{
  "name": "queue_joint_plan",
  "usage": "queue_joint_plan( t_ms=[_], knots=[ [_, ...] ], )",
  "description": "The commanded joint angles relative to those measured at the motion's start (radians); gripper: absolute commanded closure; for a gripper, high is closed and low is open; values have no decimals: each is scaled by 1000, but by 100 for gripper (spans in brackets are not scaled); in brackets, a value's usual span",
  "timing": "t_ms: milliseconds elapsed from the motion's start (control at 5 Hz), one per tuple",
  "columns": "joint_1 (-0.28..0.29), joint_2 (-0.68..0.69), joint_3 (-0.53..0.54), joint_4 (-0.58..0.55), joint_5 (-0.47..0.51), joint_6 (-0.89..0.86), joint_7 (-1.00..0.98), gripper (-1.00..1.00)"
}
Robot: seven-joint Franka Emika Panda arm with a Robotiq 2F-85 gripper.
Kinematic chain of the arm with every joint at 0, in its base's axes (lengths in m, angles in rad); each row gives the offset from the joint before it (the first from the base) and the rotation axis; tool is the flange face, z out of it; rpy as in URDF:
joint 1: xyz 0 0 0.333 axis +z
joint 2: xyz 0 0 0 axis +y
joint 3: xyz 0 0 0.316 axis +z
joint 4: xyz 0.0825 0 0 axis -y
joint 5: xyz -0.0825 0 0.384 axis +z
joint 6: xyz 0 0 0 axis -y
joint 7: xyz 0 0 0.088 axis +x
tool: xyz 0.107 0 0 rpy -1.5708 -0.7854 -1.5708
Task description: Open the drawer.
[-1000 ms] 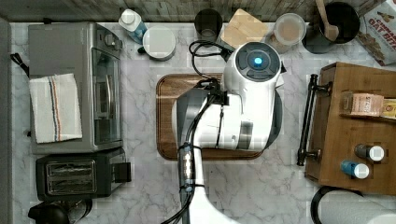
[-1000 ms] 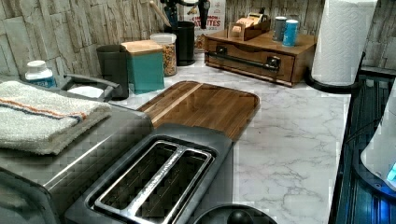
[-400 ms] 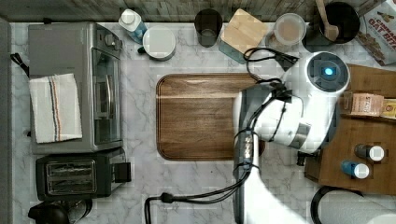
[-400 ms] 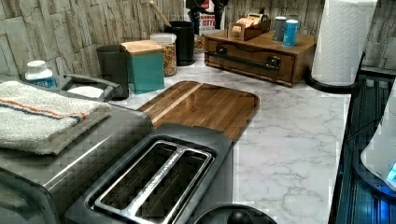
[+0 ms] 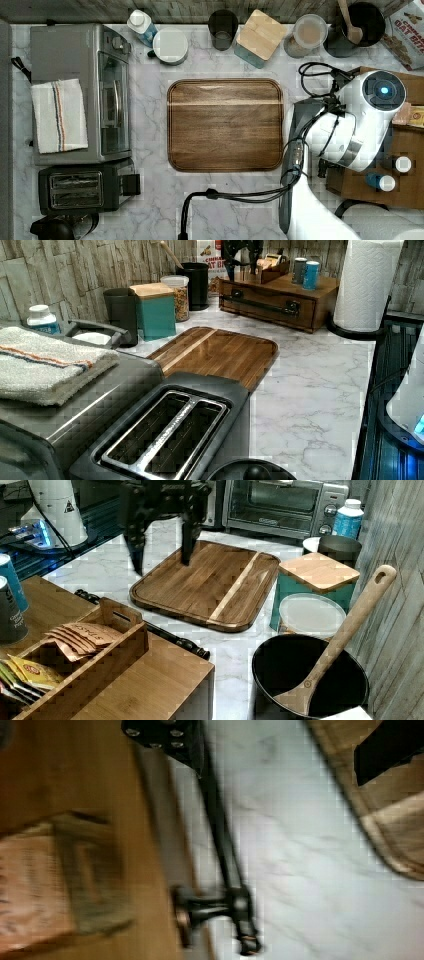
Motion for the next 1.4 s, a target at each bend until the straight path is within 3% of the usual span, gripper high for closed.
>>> queue_joint_plan(
  t_ms=[200,400,600,1400],
  knots=[
    [38,-25,19,-10,-113,100,-80,-100],
    [62,-8,-4,-26,-194,124,-30,-100],
    [53,5,-18,-35,-197,135,-34,-100],
    [1,17,-40,-160,-124,237,-47,-100]
  ],
)
